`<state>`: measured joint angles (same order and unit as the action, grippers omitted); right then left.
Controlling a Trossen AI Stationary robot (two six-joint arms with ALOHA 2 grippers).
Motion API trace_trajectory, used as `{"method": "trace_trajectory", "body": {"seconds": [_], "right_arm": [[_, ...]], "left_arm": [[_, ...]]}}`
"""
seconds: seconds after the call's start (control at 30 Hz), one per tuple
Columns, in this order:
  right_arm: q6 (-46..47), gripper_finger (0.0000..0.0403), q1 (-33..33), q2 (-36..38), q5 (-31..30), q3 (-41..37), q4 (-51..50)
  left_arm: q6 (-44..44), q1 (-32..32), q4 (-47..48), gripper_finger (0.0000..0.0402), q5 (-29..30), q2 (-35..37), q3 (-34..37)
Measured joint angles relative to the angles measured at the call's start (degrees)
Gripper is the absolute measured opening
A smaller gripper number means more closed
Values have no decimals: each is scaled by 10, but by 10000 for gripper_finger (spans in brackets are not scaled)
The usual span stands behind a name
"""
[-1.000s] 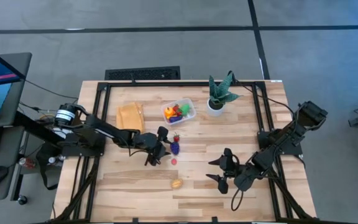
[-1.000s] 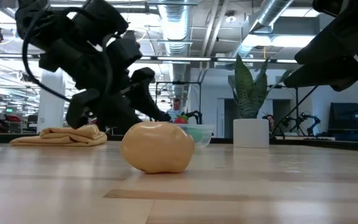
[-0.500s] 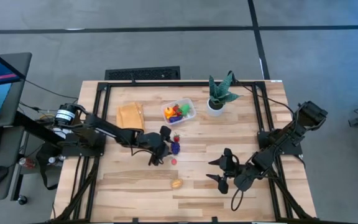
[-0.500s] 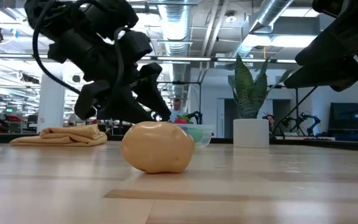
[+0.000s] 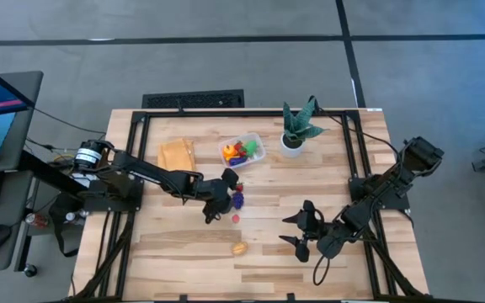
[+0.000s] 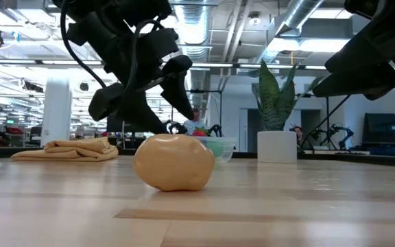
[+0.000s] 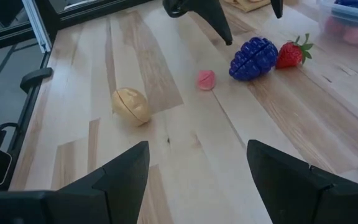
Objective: Pick and placing Produce into tupperware
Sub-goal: Put the grapes into the transparent bin
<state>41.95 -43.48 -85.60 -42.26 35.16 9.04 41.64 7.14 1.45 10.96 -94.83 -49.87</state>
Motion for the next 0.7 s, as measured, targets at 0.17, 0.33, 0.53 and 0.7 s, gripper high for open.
{"method": "trace_trajectory", "body": {"seconds": [0.17,0.33,0.53,0.7], "right_arm": [[-4,265,0,0,0,0,0],[-4,265,1,0,-1,0,0],[-4,265,1,0,-3,0,0],[-4,265,1,0,-2,0,0]], "left_arm": [[27,0,18,312,0,0,0],[41,0,10,318,0,-1,0],[92,0,-3,323,29,-39,-1],[109,5,-15,323,77,-55,-3]]}}
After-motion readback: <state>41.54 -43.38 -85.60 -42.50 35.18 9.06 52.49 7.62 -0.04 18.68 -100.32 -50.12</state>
